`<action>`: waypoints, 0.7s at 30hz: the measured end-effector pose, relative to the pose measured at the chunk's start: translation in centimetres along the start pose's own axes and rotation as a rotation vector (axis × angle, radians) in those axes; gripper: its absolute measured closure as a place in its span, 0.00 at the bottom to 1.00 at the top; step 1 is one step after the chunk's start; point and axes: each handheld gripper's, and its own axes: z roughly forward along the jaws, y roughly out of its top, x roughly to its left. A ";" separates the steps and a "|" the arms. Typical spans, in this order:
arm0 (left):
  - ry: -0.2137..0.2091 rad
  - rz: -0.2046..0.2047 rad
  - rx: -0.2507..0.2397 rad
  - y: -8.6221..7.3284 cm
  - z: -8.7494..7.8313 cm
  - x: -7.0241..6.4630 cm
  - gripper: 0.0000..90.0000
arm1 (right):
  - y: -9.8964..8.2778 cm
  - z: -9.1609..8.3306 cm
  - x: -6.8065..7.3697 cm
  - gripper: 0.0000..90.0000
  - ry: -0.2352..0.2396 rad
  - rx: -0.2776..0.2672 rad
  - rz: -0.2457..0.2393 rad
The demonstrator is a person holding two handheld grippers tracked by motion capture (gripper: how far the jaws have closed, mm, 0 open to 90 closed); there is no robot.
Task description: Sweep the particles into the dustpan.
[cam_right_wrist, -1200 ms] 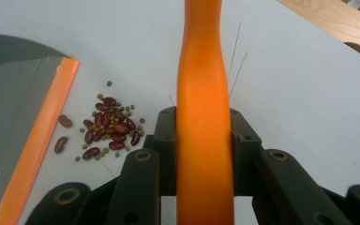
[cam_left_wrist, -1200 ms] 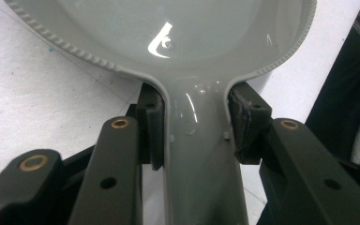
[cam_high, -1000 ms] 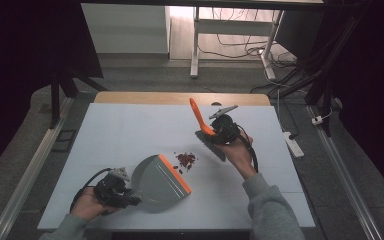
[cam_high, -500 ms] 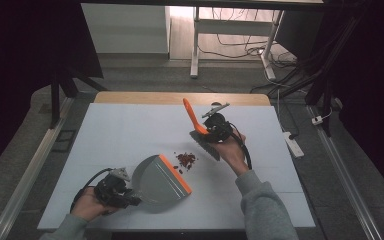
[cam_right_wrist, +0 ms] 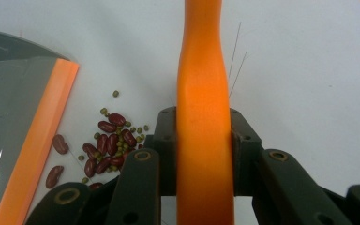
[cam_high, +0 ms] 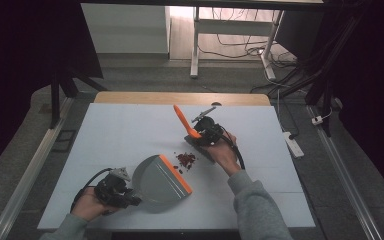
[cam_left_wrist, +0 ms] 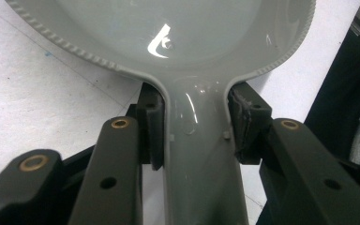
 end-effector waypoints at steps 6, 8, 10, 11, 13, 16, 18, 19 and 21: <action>0.001 -0.004 0.001 0.0 0.0 0.1 0.68 | 0.4 0.9 0.9 0.78 0.013 0.016 -0.023; 0.001 -0.004 0.000 0.0 0.0 0.1 0.68 | 0.4 1.0 1.1 0.78 0.012 0.020 -0.028; 0.001 -0.004 0.000 0.0 0.1 0.1 0.68 | 0.5 1.2 1.6 0.78 0.014 0.023 -0.031; 0.000 -0.005 0.000 0.0 0.1 0.1 0.68 | 0.6 1.2 1.7 0.78 0.013 0.027 -0.041; 0.000 -0.006 0.001 0.1 0.1 0.1 0.68 | 0.7 1.3 2.0 0.78 0.013 0.033 -0.050; -0.002 -0.006 0.001 0.1 0.1 0.1 0.68 | 0.9 1.5 2.6 0.78 0.012 0.034 -0.066; -0.004 -0.007 0.000 0.1 0.1 0.1 0.68 | 0.9 1.6 2.9 0.78 0.009 0.037 -0.080; -0.004 -0.007 0.001 0.1 0.2 0.1 0.68 | 1.0 1.6 3.0 0.78 0.012 0.037 -0.080; -0.005 -0.008 0.000 0.1 0.2 0.1 0.68 | 1.1 1.8 3.4 0.79 0.015 0.038 -0.086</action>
